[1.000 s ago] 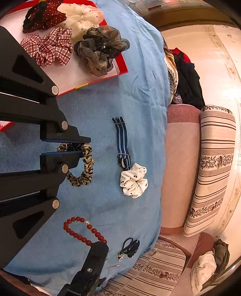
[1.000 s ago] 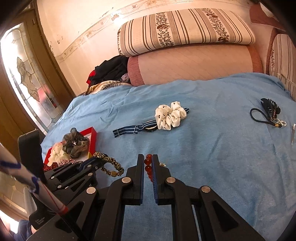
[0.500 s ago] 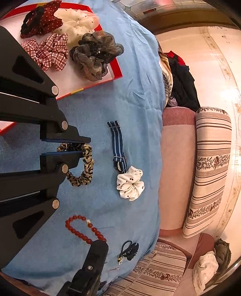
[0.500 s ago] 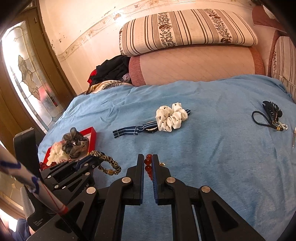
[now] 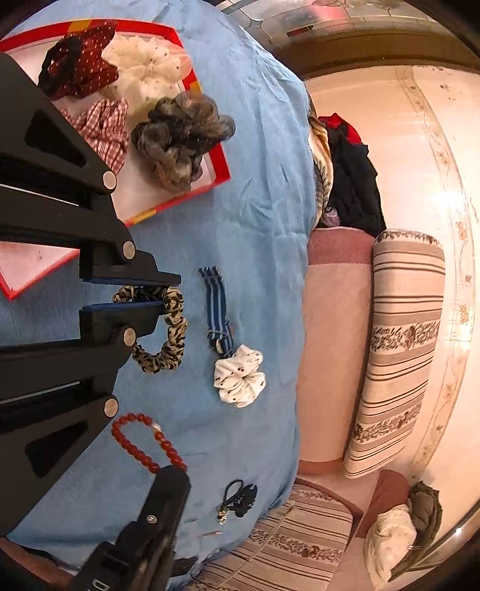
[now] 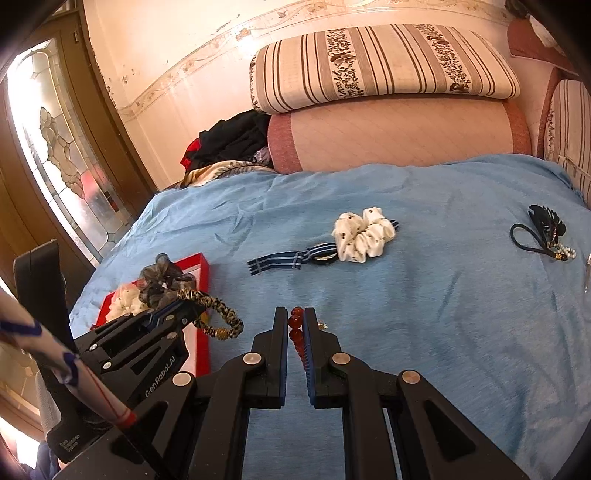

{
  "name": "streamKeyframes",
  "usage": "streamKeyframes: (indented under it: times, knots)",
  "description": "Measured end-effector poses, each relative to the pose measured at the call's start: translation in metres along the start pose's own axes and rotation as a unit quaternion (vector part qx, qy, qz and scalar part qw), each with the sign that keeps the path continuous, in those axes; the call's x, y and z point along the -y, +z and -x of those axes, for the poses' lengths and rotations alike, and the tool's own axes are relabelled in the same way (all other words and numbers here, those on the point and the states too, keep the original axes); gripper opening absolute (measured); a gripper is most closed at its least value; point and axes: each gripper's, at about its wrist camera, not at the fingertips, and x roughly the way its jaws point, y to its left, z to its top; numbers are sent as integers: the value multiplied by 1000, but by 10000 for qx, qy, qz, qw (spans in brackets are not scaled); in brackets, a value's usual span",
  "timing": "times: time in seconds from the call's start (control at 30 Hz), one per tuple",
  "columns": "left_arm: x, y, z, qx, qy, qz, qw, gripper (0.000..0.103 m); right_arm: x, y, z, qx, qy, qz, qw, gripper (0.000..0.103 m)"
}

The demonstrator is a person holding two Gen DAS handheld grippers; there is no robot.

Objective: Organize jewelry
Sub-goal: 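Lower the leopard scrunchie into the box and open the left gripper while the right releases the bracelet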

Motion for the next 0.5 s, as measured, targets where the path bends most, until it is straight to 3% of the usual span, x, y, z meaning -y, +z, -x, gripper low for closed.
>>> streamKeyframes:
  times: [0.23, 0.5]
  knots:
    - [-39, 7, 17, 153, 81, 320, 9993, 7, -31, 4, -9, -107, 92, 62, 9999, 9]
    - [-112, 8, 37, 316, 508, 887, 9943, 7, -87, 12, -24, -217, 390, 401, 9982, 9]
